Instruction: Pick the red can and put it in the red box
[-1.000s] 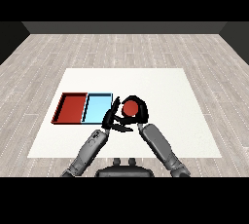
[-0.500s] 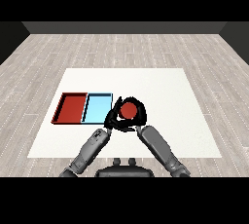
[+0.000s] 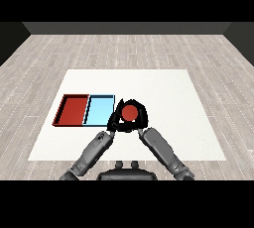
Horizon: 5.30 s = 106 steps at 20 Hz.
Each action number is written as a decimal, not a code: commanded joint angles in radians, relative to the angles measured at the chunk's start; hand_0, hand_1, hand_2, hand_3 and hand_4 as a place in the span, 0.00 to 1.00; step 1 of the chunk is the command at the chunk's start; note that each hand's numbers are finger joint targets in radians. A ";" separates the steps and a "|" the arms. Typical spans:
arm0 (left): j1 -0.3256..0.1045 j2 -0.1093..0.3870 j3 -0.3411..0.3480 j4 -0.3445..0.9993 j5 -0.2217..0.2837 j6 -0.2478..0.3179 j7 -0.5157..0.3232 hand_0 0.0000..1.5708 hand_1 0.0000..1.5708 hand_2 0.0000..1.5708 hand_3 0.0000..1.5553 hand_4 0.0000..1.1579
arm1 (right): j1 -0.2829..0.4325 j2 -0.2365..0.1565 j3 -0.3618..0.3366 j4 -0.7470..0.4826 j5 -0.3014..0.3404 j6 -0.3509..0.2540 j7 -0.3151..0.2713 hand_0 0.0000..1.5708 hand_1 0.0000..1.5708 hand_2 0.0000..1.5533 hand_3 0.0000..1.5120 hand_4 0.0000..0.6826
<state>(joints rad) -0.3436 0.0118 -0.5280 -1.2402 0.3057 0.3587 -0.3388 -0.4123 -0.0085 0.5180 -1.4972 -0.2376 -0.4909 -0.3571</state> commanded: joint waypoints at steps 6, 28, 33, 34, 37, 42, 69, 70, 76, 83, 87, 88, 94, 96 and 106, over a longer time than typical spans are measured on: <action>-0.098 -0.011 -0.002 0.045 0.091 0.181 0.042 1.00 1.00 0.99 0.95 0.97 | -0.040 0.008 0.064 0.007 -0.001 -0.078 0.005 0.95 0.95 0.93 0.92 0.96; -0.095 -0.011 -0.014 0.062 0.117 0.263 -0.157 1.00 1.00 1.00 0.97 0.99 | -0.023 0.008 -0.002 0.035 0.046 0.023 0.140 0.00 0.00 0.00 0.00 0.00; -0.028 -0.011 0.024 0.072 0.122 0.194 -0.217 1.00 1.00 1.00 0.96 0.98 | -0.005 -0.007 -0.010 -0.040 0.057 -0.011 0.200 0.00 0.00 0.00 0.00 0.00; -0.082 -0.011 -0.104 -0.014 0.127 0.362 -0.132 1.00 1.00 1.00 0.96 0.98 | -0.023 0.008 0.094 -0.012 0.053 -0.124 0.165 0.00 0.00 0.00 0.00 0.00; -0.074 -0.011 0.004 0.034 0.049 0.278 -0.108 1.00 1.00 1.00 0.95 0.98 | -0.047 0.008 0.020 0.028 0.023 -0.082 0.138 0.00 0.00 0.00 0.00 0.00; -0.035 -0.011 0.040 -0.004 0.014 0.253 -0.105 1.00 1.00 1.00 0.94 0.98 | 0.056 0.008 -0.040 -0.007 -0.012 0.040 0.082 0.00 0.00 0.00 0.00 0.00; -0.042 0.476 0.405 0.116 -0.108 0.124 0.115 1.00 1.00 0.98 0.94 0.97 | 0.498 -0.197 -0.341 -0.340 -0.122 0.299 0.079 0.00 0.00 0.00 0.00 0.00; -0.044 0.483 0.408 0.173 -0.104 0.102 0.125 1.00 1.00 0.98 0.95 0.96 | 0.525 -0.208 -0.366 -0.325 -0.156 0.335 0.057 0.00 0.00 0.00 0.00 0.00; -0.130 0.549 0.411 0.516 -0.178 0.071 0.193 1.00 1.00 0.99 0.95 0.91 | 0.466 -0.208 -0.385 -0.249 -0.120 0.319 0.056 0.00 0.00 0.00 0.00 0.00; -0.267 0.547 0.373 0.896 -0.272 0.037 0.298 0.68 0.68 0.62 0.40 0.71 | 0.378 -0.183 -0.398 -0.194 -0.116 0.291 0.077 0.00 0.00 0.00 0.00 0.00; -0.247 0.478 0.377 1.029 -0.286 0.035 0.222 0.61 0.61 0.58 0.00 0.63 | 0.375 -0.162 -0.391 -0.131 -0.094 0.301 0.020 0.00 0.00 0.00 0.00 0.00; -0.330 0.463 0.368 1.072 -0.304 0.034 0.290 0.59 0.59 0.56 0.00 0.62 | 0.370 -0.177 -0.403 -0.133 -0.107 0.311 0.041 0.00 0.00 0.00 0.00 0.00; -0.334 0.483 0.323 1.159 -0.358 -0.115 0.251 0.00 0.00 0.00 0.00 0.00 | 0.323 -0.162 -0.419 -0.037 -0.112 0.347 -0.016 0.00 0.00 0.00 0.00 0.00; -0.359 0.500 0.355 1.188 -0.343 -0.076 0.244 0.00 0.00 0.00 0.00 0.00 | 0.297 -0.172 -0.448 -0.035 -0.135 0.367 -0.010 0.00 0.00 0.00 0.00 0.00; -0.379 0.398 0.724 0.802 0.070 -0.345 -0.267 0.00 0.00 0.00 0.00 0.00 | 0.347 -0.184 -0.420 -0.058 -0.124 0.395 -0.019 0.00 0.00 0.00 0.00 0.00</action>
<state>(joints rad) -0.7007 0.4616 0.0984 -0.3145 0.2565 0.1412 -0.4536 -0.0699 -0.1659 0.1029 -1.5618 -0.3632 -0.1199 -0.3775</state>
